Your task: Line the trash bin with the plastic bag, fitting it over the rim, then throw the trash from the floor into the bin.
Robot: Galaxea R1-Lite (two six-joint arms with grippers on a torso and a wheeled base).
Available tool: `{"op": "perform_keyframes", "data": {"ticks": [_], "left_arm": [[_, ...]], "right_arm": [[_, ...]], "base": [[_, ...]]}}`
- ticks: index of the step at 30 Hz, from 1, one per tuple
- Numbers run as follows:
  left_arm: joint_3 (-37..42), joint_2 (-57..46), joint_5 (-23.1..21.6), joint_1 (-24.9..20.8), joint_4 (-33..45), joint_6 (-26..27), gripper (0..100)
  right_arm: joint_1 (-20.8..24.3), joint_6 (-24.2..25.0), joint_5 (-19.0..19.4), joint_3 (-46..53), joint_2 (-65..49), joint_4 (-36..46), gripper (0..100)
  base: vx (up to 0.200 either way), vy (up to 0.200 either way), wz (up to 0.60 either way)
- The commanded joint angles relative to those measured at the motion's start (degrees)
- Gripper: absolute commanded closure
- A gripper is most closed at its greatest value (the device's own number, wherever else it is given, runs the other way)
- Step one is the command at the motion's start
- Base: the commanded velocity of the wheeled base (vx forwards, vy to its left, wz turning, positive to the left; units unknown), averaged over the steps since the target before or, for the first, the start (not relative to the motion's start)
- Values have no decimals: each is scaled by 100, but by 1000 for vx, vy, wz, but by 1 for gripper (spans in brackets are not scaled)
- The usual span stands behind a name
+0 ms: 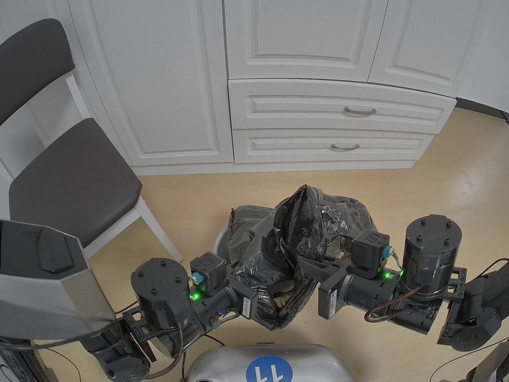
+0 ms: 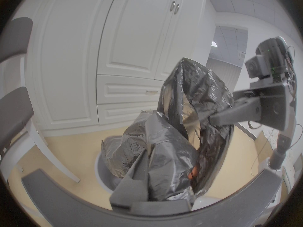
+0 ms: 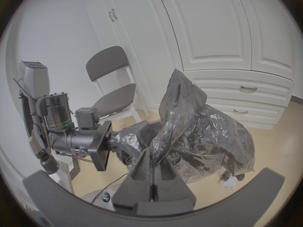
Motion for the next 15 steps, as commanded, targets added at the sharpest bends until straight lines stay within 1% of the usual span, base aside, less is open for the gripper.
{"op": "perform_keyframes", "data": {"ticks": [1,5,9,10,12,15], "left_arm": [[59,386,-86,-26,-3,-35,100],[59,527,-174,-9,-12,-149,100],[120,500,-455,53,-12,-237,100],[120,500,-473,53,-12,-246,0],[164,509,-561,132,-12,-255,0],[261,500,-895,273,-12,-255,0]], "right_arm": [[-142,-4,5,-29,86,176,100],[-142,-13,5,-38,130,263,100],[-133,-4,5,-46,174,246,100],[-133,-4,5,-46,174,246,100],[-89,-4,14,-73,192,246,100],[-63,4,23,-82,253,211,100]], "base": [[0,0,0],[0,0,0],[0,0,0],[0,0,0],[0,0,0],[0,0,0]]}}
